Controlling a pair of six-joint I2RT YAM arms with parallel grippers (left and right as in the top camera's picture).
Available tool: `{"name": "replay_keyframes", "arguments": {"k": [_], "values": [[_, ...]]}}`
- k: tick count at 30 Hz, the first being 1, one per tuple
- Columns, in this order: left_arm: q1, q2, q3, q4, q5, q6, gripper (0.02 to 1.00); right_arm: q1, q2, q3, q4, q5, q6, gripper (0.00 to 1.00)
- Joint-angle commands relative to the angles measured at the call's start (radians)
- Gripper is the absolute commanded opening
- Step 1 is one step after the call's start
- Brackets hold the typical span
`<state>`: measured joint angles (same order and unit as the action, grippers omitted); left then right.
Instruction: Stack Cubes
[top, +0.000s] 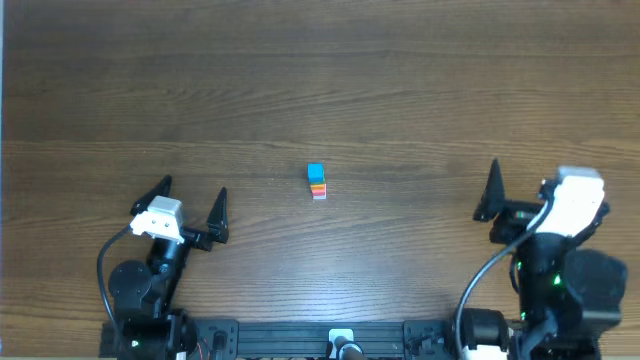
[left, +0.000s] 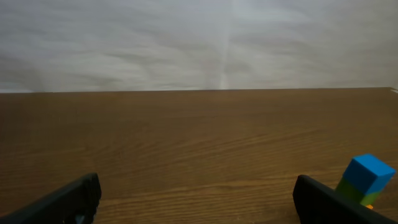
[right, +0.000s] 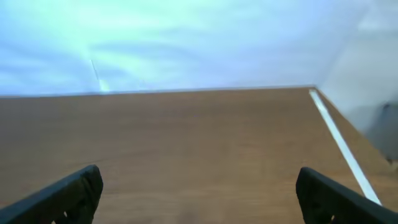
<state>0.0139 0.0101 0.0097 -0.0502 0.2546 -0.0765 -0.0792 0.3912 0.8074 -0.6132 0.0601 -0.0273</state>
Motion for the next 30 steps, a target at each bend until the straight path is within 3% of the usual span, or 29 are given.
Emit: {"name": "replay_keyframes", "arguments": {"k": [1,12,19,24,30], "values": [[0.003,-0.005,-0.004,-0.004,-0.005,-0.014,1.000,-0.008,-0.126,-0.116,0.042,-0.042,-0.003,0.993],[0.003,-0.005,-0.004,-0.004,-0.005,-0.014,1.000,-0.007,-0.343,-0.368,0.193,-0.053,0.128,0.993],[0.003,-0.005,-0.004,-0.004,-0.005,-0.014,1.000,-0.007,-0.370,-0.568,0.439,-0.054,0.107,0.991],[0.003,-0.005,-0.004,-0.004,-0.005,-0.014,1.000,-0.007,-0.370,-0.705,0.613,-0.124,0.002,0.993],[0.003,-0.005,-0.004,-0.004,-0.005,-0.014,1.000,0.005,-0.371,-0.773,0.677,-0.151,0.004,0.991]]}}
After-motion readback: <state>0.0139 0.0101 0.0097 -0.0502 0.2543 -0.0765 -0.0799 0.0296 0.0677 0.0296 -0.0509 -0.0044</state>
